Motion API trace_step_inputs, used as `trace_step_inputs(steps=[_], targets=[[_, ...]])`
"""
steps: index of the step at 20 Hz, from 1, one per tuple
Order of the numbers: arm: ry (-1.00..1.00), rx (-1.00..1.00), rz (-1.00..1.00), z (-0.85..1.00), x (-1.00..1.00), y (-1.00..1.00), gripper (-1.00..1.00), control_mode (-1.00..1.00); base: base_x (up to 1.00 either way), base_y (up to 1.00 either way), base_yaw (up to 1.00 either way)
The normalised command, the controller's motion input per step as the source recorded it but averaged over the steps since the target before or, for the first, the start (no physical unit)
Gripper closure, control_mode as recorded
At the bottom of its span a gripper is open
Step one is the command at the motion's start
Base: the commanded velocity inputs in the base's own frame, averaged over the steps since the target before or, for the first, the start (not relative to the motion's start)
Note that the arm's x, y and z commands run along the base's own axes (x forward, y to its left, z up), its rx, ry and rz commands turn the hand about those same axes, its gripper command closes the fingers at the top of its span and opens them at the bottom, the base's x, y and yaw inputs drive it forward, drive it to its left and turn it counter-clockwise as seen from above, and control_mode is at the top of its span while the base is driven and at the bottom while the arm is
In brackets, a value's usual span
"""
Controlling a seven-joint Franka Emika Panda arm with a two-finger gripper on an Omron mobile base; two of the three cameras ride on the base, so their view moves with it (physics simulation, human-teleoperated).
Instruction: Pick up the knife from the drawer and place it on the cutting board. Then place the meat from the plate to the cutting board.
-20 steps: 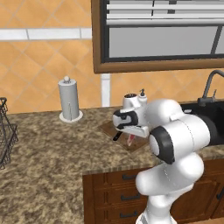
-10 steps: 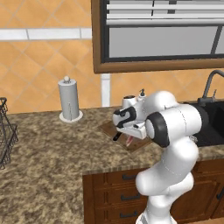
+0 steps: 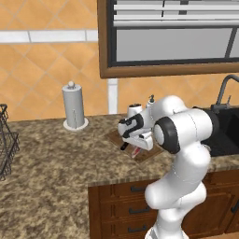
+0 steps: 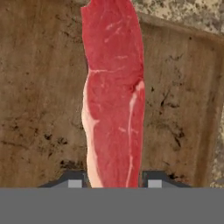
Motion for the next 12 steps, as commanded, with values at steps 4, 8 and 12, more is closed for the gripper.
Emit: trace_step_inputs(steps=[4,8,12], targets=[[-0.04,0.0,-0.03,0.28,-0.52,0.0,-1.0,-1.0,0.0,0.0,0.0],[-0.16,0.01,-0.05,0.58,-0.68,-0.06,-1.0,-1.0,0.0,0.0,0.0],[-0.2,0.01,-0.06,0.9,-0.72,-0.24,-1.0,-1.0,0.0,0.0,0.0]])
